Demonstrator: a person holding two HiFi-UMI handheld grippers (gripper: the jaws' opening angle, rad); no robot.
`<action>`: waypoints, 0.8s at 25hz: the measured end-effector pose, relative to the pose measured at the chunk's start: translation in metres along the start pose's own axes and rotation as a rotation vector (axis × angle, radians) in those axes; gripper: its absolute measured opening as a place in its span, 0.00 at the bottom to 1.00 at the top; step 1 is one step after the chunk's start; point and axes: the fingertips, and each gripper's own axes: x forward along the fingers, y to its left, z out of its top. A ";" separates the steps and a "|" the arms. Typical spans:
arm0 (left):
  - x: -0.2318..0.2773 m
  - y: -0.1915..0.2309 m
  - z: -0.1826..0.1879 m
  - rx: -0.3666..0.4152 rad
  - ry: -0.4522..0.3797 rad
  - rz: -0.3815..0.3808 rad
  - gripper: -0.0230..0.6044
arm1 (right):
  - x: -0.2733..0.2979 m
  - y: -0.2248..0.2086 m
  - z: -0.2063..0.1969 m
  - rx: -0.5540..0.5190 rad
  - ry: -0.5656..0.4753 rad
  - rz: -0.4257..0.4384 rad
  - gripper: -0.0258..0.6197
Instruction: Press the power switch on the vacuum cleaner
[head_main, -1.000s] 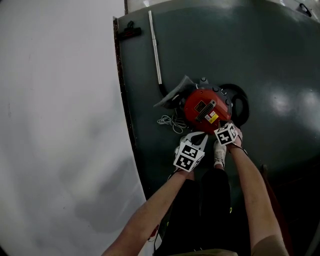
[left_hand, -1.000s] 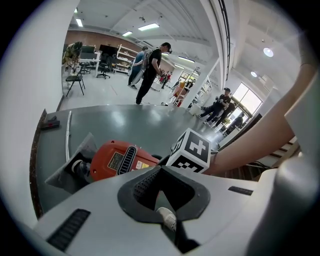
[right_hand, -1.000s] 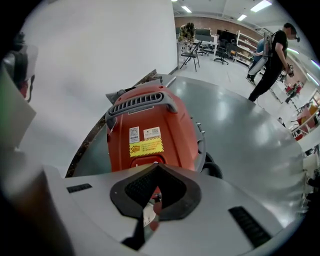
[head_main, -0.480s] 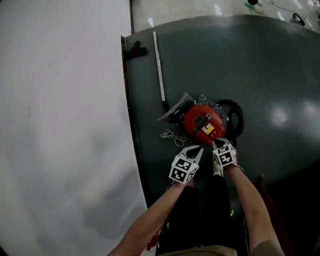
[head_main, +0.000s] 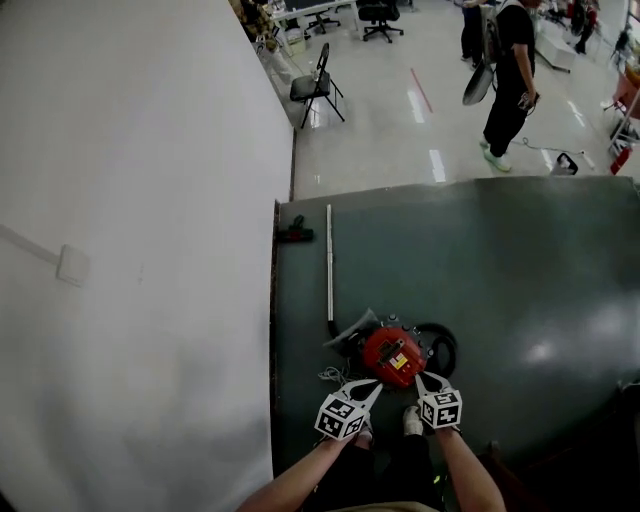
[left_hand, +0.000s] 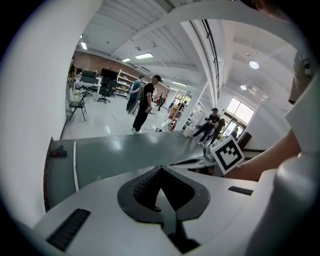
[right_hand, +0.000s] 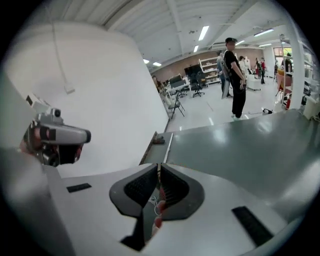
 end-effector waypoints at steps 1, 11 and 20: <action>-0.012 -0.008 0.010 0.007 -0.012 -0.008 0.05 | -0.015 0.012 0.021 0.005 -0.038 0.013 0.06; -0.110 -0.072 0.134 0.084 -0.209 -0.114 0.05 | -0.149 0.107 0.209 -0.072 -0.370 0.133 0.06; -0.221 -0.116 0.245 0.213 -0.418 -0.238 0.05 | -0.252 0.195 0.305 -0.181 -0.547 0.128 0.06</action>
